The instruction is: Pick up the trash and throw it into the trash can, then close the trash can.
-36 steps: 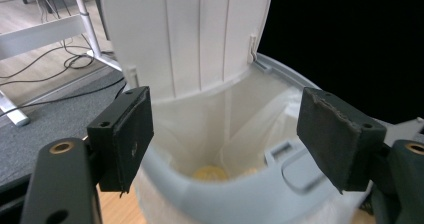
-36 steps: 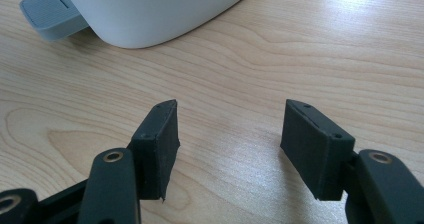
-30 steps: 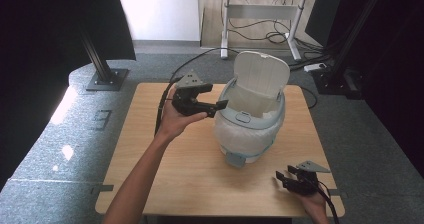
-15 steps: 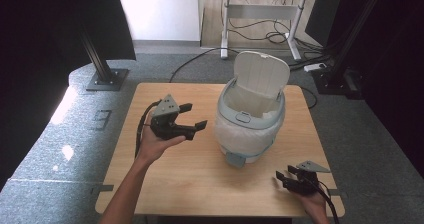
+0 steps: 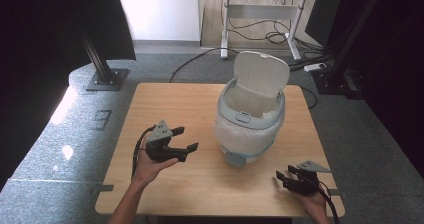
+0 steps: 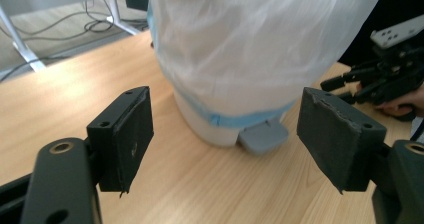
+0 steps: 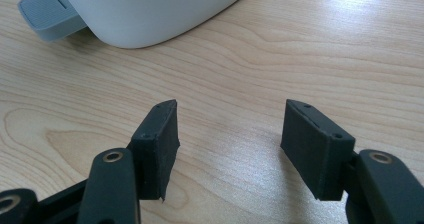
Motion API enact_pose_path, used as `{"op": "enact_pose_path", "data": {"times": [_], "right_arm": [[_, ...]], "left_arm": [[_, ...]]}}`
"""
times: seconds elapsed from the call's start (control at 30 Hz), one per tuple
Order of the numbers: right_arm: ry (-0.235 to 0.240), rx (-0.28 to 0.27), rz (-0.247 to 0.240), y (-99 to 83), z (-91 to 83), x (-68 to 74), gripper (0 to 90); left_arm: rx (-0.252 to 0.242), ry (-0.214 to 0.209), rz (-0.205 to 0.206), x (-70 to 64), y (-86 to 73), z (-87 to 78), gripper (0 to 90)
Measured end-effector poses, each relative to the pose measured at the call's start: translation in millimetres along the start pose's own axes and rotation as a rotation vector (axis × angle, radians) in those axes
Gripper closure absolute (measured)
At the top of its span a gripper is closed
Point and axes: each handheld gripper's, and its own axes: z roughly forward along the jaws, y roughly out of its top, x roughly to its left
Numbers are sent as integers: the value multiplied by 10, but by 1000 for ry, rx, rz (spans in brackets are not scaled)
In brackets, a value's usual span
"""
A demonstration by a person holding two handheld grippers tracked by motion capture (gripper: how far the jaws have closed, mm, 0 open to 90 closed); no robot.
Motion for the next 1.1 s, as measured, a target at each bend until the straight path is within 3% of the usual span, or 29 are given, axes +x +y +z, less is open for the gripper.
{"op": "enact_pose_path", "data": {"times": [0.2, 0.37, 0.63, 1.0, 1.1], "right_arm": [[-2, 1, 2, 1, 5, -5, 391], [-7, -11, 7, 19, -16, -21, 391], [-11, -77, 7, 128, -155, -9, 377], [17, -203, 4, 484, -525, -21, 369], [41, -244, 26, 615, -664, -54, 369]], "left_arm": [[20, 8, -32, 31, -292, 10, 222], [47, 11, -37, 57, -415, 16, 222], [45, 9, -43, 68, -436, 18, 219], [54, -1, -54, 92, -482, 40, 219], [58, -4, -51, 83, -486, 53, 218]]}}
